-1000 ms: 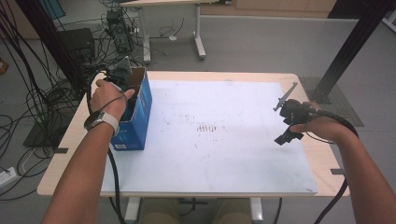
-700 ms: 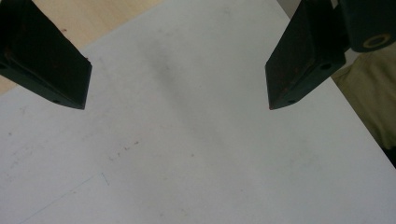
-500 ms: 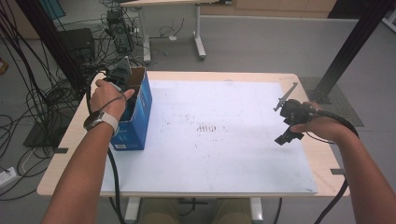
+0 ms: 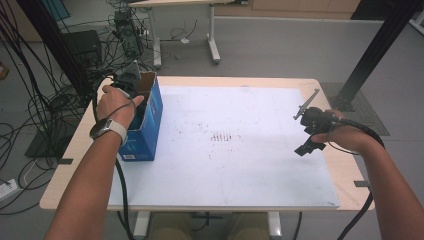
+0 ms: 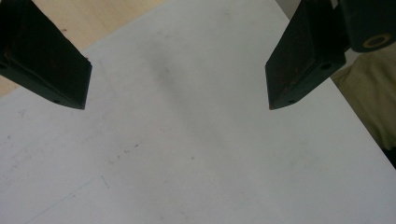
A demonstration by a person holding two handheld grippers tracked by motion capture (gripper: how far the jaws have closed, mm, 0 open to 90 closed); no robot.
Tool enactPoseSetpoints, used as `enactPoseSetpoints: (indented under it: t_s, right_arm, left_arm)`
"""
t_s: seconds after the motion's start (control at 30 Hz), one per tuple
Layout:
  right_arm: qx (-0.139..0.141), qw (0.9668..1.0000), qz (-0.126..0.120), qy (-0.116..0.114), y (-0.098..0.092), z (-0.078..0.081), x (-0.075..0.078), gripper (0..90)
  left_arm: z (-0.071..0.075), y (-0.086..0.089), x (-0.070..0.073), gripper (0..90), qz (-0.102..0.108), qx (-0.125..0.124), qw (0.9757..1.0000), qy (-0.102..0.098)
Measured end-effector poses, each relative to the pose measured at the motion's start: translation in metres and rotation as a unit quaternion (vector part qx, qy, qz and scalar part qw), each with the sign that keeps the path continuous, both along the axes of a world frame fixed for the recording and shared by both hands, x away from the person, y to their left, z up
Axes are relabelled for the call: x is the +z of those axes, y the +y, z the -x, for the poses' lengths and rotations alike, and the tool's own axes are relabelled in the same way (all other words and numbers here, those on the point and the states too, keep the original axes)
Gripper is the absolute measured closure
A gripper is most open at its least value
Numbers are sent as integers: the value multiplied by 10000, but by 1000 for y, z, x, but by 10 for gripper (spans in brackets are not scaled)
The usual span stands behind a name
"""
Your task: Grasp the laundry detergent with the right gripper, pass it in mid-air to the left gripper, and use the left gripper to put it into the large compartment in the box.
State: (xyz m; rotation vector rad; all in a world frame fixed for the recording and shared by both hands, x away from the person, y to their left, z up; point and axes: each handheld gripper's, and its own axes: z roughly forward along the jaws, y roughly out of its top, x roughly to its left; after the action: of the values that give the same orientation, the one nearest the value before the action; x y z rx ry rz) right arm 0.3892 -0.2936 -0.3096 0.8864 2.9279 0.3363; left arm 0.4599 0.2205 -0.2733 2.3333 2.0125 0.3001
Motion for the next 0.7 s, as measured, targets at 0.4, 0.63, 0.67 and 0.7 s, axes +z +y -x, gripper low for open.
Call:
enactPoseSetpoints:
  t_s: [0.4, 0.63, 0.67, 0.7]
  right_arm:
    - [5, 10000, 5, 32, 0, 0, -1, 68]
    - [-50, 10000, 20, 43, -1, 1, -3, 63]
    - [-56, 10000, 14, 38, -2, 0, -3, 63]
    - [-74, 10000, 15, 43, -3, 0, -3, 63]
  left_arm:
    - [-1, 0, -1, 373, 24, -26, 10000, -25]
    - [-2, 2, -1, 353, 132, -62, 9998, -94]
    - [-2, 2, 0, 334, 137, -50, 9998, -106]
    - [-2, 3, 0, 313, 184, -41, 9998, -120]
